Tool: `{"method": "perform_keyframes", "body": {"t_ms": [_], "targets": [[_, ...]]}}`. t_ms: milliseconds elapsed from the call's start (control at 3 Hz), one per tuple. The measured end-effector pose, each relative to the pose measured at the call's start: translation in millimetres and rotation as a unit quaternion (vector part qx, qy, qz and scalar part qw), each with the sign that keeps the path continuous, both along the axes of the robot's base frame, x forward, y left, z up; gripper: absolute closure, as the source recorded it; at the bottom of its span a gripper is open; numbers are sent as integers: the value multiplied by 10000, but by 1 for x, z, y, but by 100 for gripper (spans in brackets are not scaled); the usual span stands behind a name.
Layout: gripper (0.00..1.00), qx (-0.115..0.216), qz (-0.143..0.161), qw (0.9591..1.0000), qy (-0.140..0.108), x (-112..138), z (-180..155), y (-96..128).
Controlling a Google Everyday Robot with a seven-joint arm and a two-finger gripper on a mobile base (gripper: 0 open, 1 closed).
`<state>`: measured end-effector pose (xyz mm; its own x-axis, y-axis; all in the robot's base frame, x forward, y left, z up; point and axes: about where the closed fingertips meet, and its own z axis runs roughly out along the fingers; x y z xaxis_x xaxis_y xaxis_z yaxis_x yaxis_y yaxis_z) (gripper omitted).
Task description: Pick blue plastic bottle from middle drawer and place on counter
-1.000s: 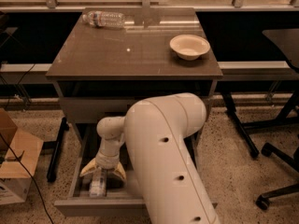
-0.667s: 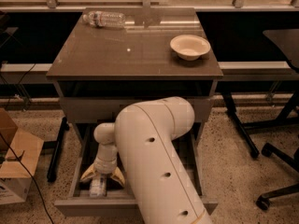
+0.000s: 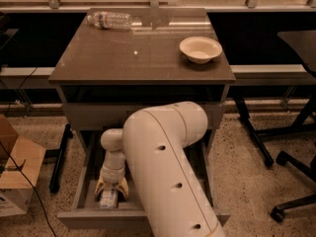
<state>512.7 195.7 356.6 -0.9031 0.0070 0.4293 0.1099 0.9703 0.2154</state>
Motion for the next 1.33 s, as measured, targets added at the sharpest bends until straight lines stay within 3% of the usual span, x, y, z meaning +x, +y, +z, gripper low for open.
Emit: {"method": "perform_keyframes", "body": {"t_ms": [333,667,1000,1333], "targets": [[63,0,0,10000,0,0,6,0],[86,444,38,9984,-360,17,36,-17],[100,1203,129,9904,-668,39,82,-44],[100,1973,384,9748,-968,59,148,-87]]}}
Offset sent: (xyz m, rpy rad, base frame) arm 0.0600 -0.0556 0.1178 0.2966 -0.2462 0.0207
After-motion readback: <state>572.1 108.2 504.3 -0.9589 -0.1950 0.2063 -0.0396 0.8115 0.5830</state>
